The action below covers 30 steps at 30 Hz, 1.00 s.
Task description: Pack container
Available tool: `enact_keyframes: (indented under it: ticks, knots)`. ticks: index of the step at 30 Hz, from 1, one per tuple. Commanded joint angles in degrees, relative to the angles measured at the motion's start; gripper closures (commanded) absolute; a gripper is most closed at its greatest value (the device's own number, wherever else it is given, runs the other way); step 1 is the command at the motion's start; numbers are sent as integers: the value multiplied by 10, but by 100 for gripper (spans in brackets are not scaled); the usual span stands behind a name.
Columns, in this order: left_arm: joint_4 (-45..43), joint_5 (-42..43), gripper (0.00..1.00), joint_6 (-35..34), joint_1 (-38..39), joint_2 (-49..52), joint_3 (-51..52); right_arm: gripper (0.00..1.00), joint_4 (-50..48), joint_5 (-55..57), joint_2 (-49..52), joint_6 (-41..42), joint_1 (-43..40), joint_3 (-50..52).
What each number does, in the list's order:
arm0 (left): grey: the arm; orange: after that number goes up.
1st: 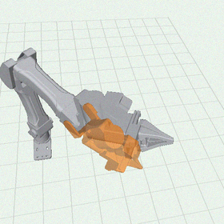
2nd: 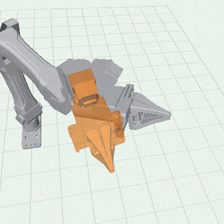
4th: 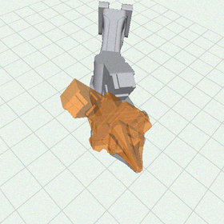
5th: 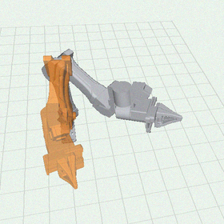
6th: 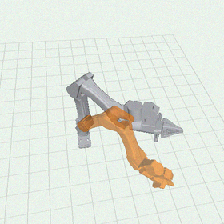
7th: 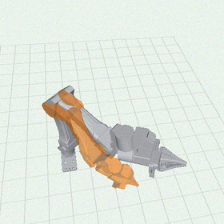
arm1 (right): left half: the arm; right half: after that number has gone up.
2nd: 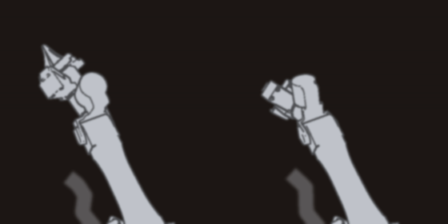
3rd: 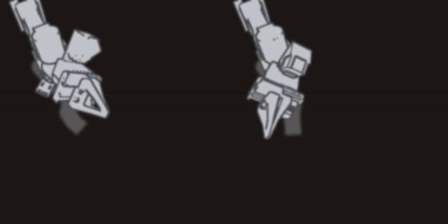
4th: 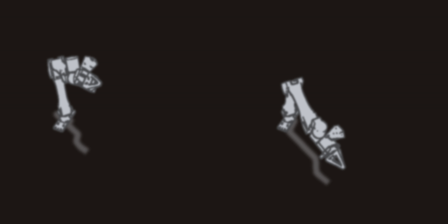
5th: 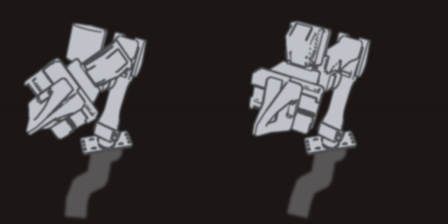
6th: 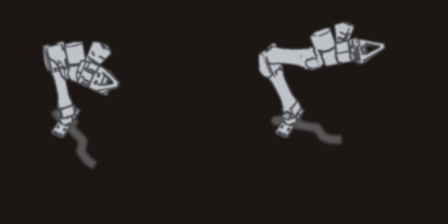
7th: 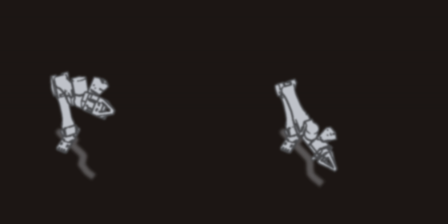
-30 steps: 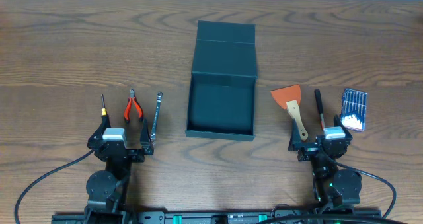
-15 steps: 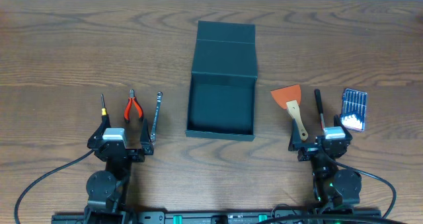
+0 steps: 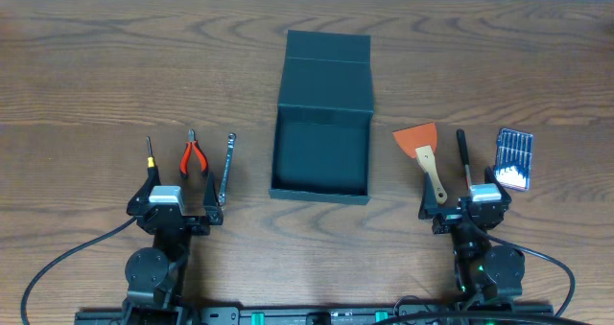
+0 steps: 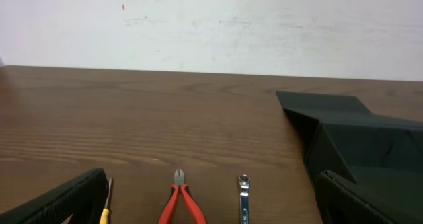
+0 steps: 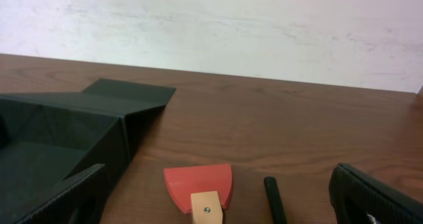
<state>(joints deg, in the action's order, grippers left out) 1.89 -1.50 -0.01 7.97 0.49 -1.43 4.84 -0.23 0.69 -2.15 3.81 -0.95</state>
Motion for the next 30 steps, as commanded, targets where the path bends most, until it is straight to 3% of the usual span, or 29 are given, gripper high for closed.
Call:
enact_keyframes:
  ticks: [1, 7, 10, 14, 30]
  knots:
    - [22, -5, 1, 2, -3, -2, 12, 1, -9, -2, -4, -1, -4, 3]
    - [7, -7, 2, 1, -3, -3, 12, 1, -17, -7, -4, 7, -4, 3]
    - [-32, -7, 1, -23, -3, -3, 10, 1, -49, -7, -4, 89, -4, 2]
    - [-54, -7, 1, -27, -3, -3, 8, 1, -59, -7, -4, 120, -4, 2]
    - [-31, -6, 2, -51, -3, 0, -5, 1, -26, -5, -1, 120, -4, -9]
